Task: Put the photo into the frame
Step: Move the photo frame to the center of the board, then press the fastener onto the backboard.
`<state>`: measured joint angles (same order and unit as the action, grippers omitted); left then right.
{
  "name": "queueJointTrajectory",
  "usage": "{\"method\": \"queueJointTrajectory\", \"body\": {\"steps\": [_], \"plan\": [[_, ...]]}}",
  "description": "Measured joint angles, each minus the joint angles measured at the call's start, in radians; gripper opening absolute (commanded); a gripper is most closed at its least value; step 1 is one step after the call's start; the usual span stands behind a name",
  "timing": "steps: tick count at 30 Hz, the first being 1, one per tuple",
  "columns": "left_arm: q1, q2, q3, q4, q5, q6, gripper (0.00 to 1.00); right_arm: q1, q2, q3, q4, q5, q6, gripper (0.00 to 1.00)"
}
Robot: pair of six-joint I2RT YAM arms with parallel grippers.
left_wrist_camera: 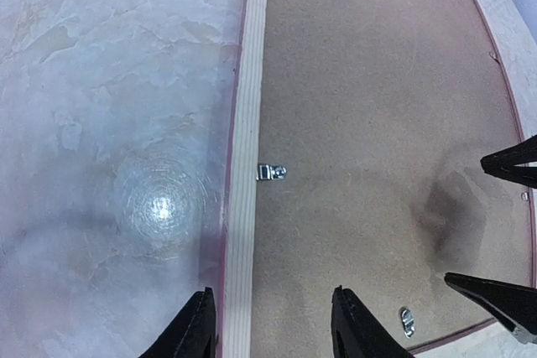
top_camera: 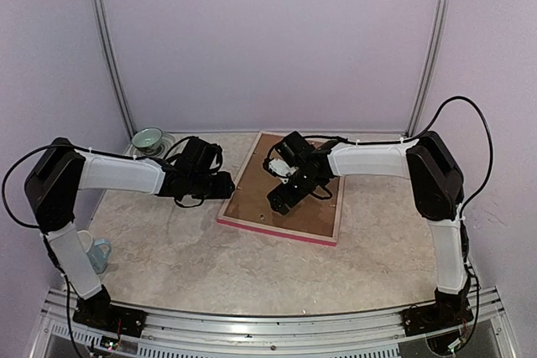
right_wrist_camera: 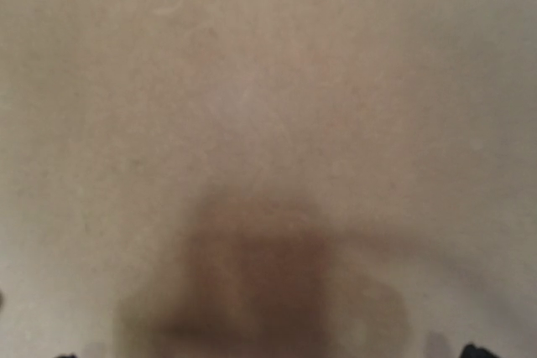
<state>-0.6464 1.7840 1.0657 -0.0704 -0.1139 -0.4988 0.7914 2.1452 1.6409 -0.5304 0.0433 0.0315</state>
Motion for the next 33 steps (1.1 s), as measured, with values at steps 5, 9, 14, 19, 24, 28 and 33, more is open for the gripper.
{"method": "queueJointTrajectory", "body": {"steps": [5,9,14,19,24,28,33], "plan": [[-0.024,-0.035,-0.059,0.024,0.0,-0.04,0.42,0.024,0.032,0.025,0.005,0.018,-0.003,0.99],[-0.03,-0.034,-0.1,0.029,0.001,-0.059,0.4,0.05,0.034,0.036,0.017,0.023,-0.012,0.99],[-0.029,-0.023,-0.107,0.042,0.001,-0.07,0.39,0.071,0.043,0.037,0.023,0.034,-0.015,0.99],[-0.03,-0.014,-0.109,0.068,0.003,-0.074,0.39,0.072,0.066,0.045,0.022,0.057,-0.016,0.99],[-0.03,-0.008,-0.11,0.08,0.005,-0.076,0.39,0.072,0.077,0.061,0.022,0.066,-0.016,0.99],[-0.03,-0.008,-0.112,0.086,0.006,-0.077,0.39,0.072,0.088,0.076,0.023,0.057,-0.02,0.99],[-0.03,-0.001,-0.115,0.093,0.013,-0.077,0.39,0.077,0.089,0.076,0.024,0.031,-0.054,0.99]]}}
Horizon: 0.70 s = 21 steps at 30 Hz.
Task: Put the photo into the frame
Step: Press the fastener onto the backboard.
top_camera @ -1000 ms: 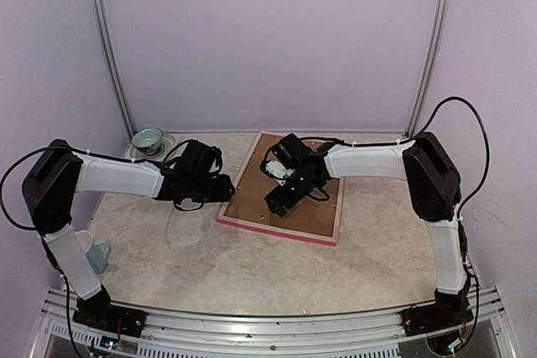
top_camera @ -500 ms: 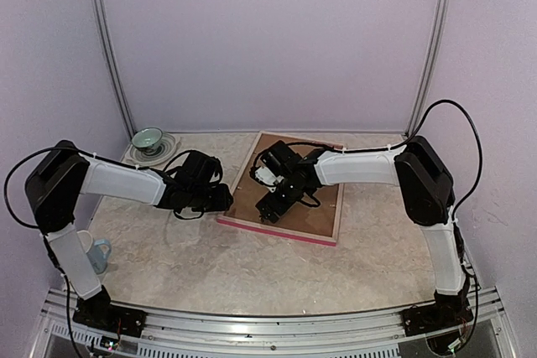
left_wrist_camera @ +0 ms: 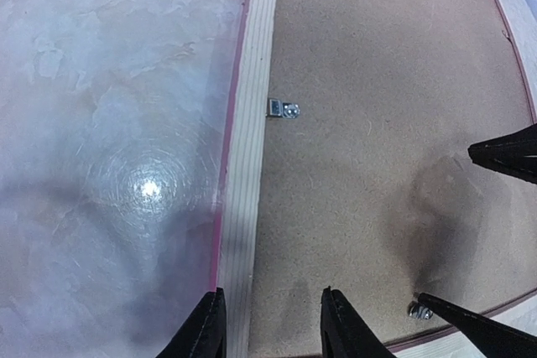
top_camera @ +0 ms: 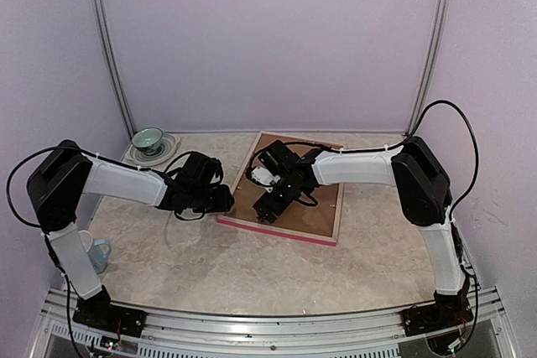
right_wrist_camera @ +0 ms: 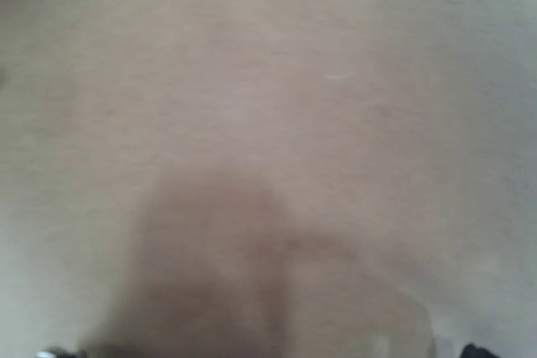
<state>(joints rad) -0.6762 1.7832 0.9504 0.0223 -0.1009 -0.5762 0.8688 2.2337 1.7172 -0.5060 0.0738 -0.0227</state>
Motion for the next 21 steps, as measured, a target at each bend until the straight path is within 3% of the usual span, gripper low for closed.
{"method": "queueJointTrajectory", "body": {"steps": [21], "plan": [[0.0,0.005,-0.015,0.015,0.014,-0.001,0.39,0.007,-0.013,-0.037,0.034,-0.06,-0.062,0.99]]}}
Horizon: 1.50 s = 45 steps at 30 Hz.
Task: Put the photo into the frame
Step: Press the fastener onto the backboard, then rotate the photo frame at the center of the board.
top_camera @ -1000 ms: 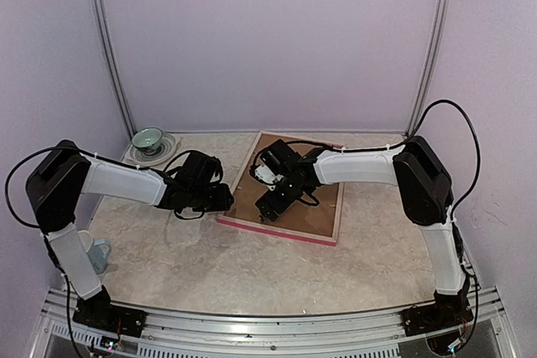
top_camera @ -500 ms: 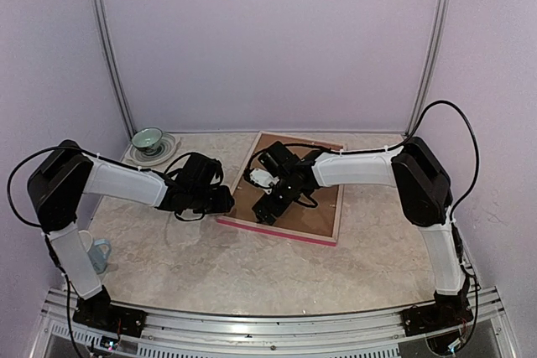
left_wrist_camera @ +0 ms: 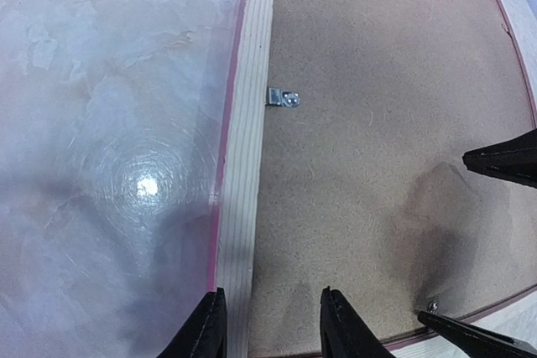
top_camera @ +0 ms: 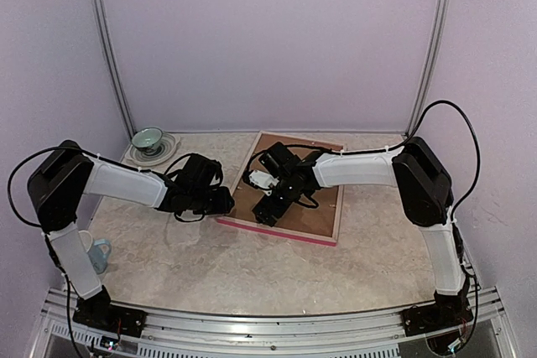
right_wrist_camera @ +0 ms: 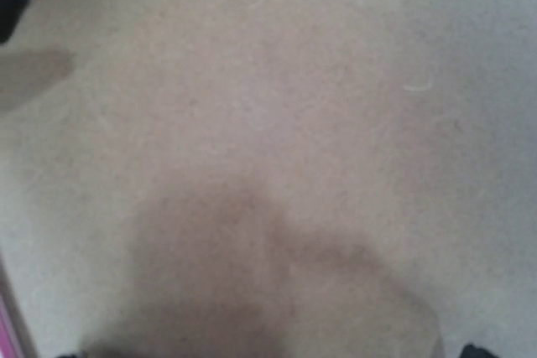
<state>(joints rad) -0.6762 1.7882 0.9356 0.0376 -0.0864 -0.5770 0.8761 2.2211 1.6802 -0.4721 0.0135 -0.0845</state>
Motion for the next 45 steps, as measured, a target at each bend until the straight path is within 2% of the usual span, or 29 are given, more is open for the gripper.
{"method": "queueJointTrajectory", "body": {"steps": [16,29,37,45], "plan": [[-0.003,0.0,-0.006,0.004,-0.006,-0.004,0.39,-0.032,-0.003,0.013,-0.04,-0.029,-0.008,0.99],[-0.046,-0.095,-0.036,0.006,-0.075,-0.005,0.42,-0.362,-0.069,0.081,-0.06,-0.028,0.101,0.99],[-0.09,-0.05,-0.016,-0.008,-0.072,-0.006,0.42,-0.352,-0.068,0.066,-0.073,0.076,0.07,0.99],[-0.156,-0.035,-0.009,-0.016,-0.071,-0.014,0.41,-0.472,0.051,0.264,-0.081,0.141,0.102,0.99]]}}
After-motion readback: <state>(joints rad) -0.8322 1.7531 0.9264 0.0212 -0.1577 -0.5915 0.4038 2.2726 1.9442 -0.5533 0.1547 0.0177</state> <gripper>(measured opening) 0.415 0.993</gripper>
